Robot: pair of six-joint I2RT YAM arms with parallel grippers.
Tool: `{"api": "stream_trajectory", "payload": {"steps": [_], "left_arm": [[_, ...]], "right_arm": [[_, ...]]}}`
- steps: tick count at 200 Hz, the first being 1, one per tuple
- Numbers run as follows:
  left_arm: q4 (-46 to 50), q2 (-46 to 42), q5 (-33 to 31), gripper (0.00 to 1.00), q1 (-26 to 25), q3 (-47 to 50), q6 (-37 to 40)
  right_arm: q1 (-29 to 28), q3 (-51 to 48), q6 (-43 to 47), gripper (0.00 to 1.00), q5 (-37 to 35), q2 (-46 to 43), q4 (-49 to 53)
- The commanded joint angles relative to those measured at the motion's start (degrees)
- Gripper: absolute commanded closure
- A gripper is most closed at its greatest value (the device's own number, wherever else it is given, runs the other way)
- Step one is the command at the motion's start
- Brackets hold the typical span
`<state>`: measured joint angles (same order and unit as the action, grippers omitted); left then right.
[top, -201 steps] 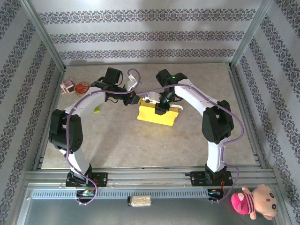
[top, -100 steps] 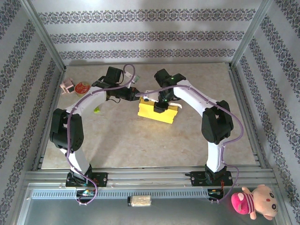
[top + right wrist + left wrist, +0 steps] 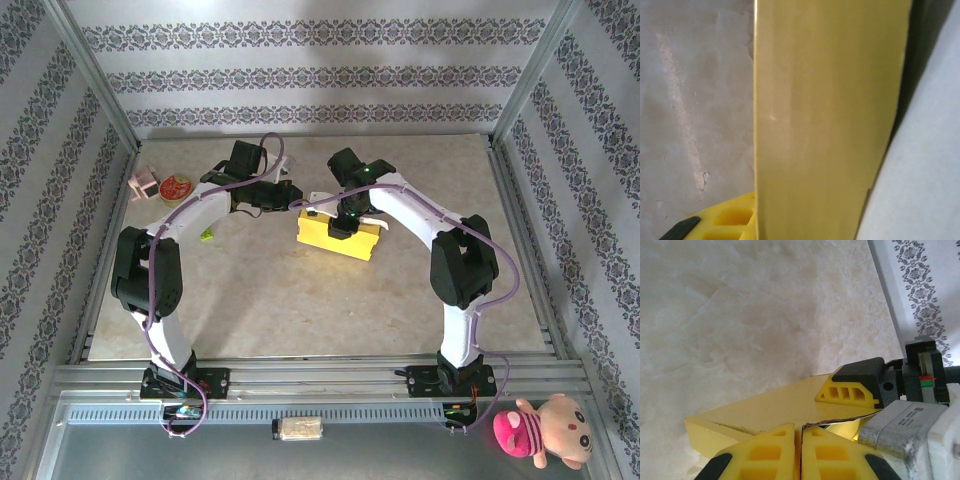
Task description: Fold the paper box
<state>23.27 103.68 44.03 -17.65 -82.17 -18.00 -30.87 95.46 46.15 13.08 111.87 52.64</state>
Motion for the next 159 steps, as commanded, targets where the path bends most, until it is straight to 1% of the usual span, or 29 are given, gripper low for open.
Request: {"api": "stream_trajectory", "payload": {"steps": [1,33,72,106,123,143,159], "left_arm": [[0.2,0.3,-4.4,0.91,-1.6,-1.8,4.6],[2.8,-0.6,-10.2,0.92,-2.3,-0.4,8.6],[-0.4,-0.3,-9.8,0.92,-4.2,2.1,6.6],[-0.3,-0.6,-14.0,0.93,-6.0,4.0,7.8],[-0.8,-1.2,-16.5,0.93,-6.1,5.7,8.8],[-0.8,-2.4,-20.1,0.93,-6.1,7.4,11.2],[-1.6,-3.3,-20.5,0.93,-6.1,8.7,12.9]], "right_arm": [[-1.1,-2.1,2.0,0.7,2.8,1.6,0.0],[-0.9,-1.6,1.1,0.7,1.5,2.0,-0.3],[-0.8,-0.1,-0.5,0.7,0.6,3.1,-0.4],[-0.6,0.1,-1.3,0.7,-0.8,3.3,-0.9],[-0.3,0.2,-2.0,0.71,0.1,3.4,-0.9],[0.6,1.2,-3.2,0.72,2.9,3.8,0.1],[1.1,2.4,-3.8,0.73,5.1,4.8,1.6]]}}
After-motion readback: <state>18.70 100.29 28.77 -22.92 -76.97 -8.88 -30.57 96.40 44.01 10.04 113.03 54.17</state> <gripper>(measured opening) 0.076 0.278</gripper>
